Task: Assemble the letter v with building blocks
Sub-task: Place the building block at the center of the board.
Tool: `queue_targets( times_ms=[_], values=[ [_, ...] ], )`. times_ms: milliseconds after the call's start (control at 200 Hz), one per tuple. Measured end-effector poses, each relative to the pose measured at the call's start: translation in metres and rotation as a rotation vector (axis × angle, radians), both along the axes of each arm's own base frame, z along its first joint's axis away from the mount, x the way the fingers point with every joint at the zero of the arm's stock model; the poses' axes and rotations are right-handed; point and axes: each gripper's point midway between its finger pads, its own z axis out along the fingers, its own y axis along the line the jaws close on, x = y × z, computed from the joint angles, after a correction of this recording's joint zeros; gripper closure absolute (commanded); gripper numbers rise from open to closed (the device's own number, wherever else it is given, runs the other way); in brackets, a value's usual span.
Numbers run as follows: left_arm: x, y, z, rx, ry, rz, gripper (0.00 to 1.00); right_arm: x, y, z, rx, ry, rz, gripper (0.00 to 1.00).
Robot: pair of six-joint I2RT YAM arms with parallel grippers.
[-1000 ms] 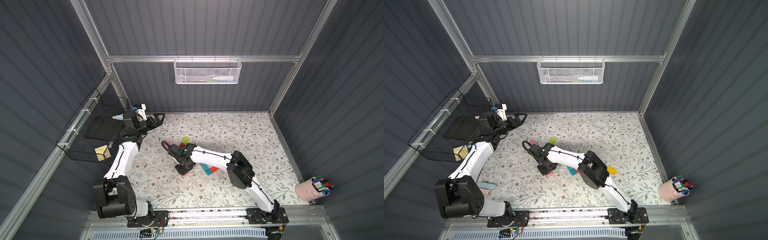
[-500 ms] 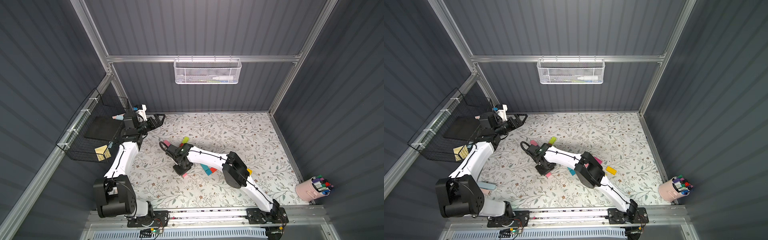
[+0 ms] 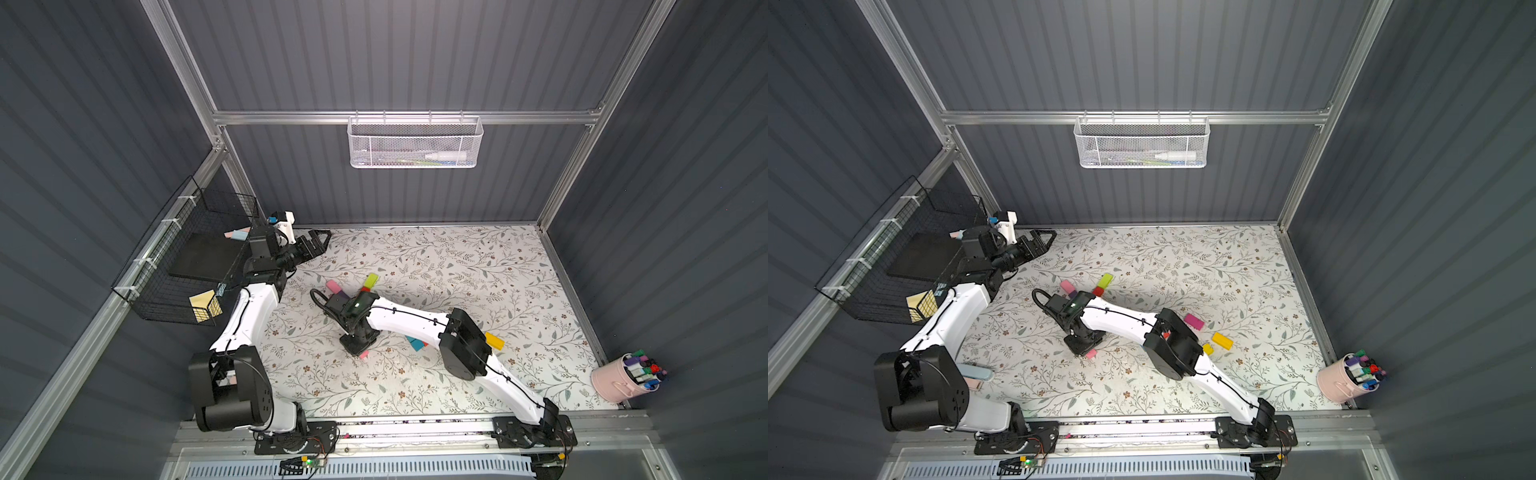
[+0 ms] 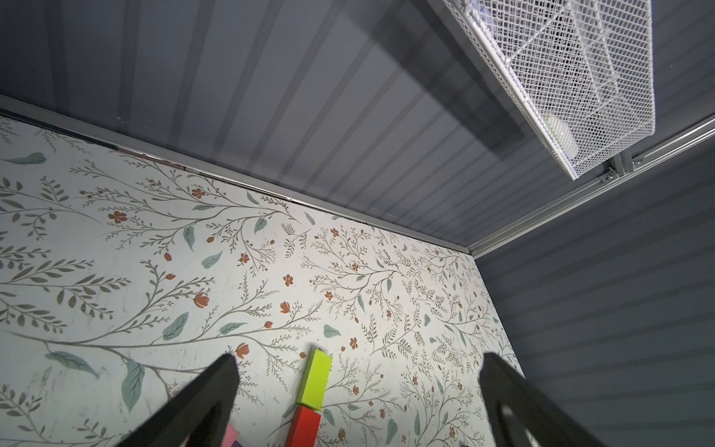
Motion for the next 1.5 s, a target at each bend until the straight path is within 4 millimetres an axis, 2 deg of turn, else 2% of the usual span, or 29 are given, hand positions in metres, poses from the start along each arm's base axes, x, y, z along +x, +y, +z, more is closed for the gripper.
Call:
queue_targets(
  times_ms=[120,335,460,675,740,800,925,1025,1096,1211,1281,1316,1371,1436,1501],
  values=[
    [0.0,0.0,0.0,-0.001,0.0,-0.002,0.0,0.002,0.002,0.001,0.004,-0.01,0.002,0.82],
    [-0.001,-0.003,-0.002,0.008,-0.003,-0.026,0.0,0.005,0.0,-0.003,-0.012,-0.022,-0.004,0.61],
    [-0.001,-0.004,-0.002,0.028,-0.016,-0.041,0.01,0.007,-0.002,-0.004,-0.02,-0.028,-0.019,0.44],
    [-0.005,-0.011,-0.011,0.107,-0.012,-0.078,0.01,0.014,-0.006,-0.002,-0.02,-0.054,-0.05,0.42],
    [-0.006,-0.022,-0.011,0.14,-0.016,-0.105,0.0,0.017,-0.015,0.006,-0.009,-0.069,-0.064,0.41],
    [-0.008,-0.041,-0.006,0.172,-0.034,-0.148,0.0,0.02,-0.023,0.02,0.017,-0.085,-0.078,0.42],
    [-0.013,-0.075,0.01,0.219,-0.09,-0.23,0.01,0.03,-0.04,0.071,0.116,-0.155,-0.114,0.41],
    [-0.017,-0.074,0.017,0.252,-0.112,-0.233,0.01,0.035,-0.066,0.109,0.162,-0.227,-0.156,0.4],
    [-0.019,-0.071,0.025,0.273,-0.133,-0.224,0.0,0.035,-0.089,0.123,0.168,-0.251,-0.197,0.38],
    [-0.023,-0.069,0.039,0.279,-0.172,-0.214,0.01,0.034,-0.137,0.123,0.148,-0.227,-0.289,0.38],
    [-0.027,-0.076,0.048,0.267,-0.202,-0.238,0.01,0.044,-0.177,0.118,0.129,-0.189,-0.393,0.38],
    [-0.03,-0.083,0.052,0.263,-0.219,-0.261,0.01,0.053,-0.199,0.115,0.116,-0.174,-0.452,0.38],
    [-0.04,-0.108,0.056,0.261,-0.245,-0.32,0.01,0.066,-0.23,0.111,0.087,-0.162,-0.533,0.38],
    [-0.062,-0.15,0.062,0.261,-0.284,-0.432,0.0,0.076,-0.26,0.108,0.048,-0.147,-0.608,0.39],
    [-0.087,-0.187,0.065,0.253,-0.317,-0.55,0.01,0.082,-0.28,0.107,0.02,-0.133,-0.648,0.38]
  ],
)
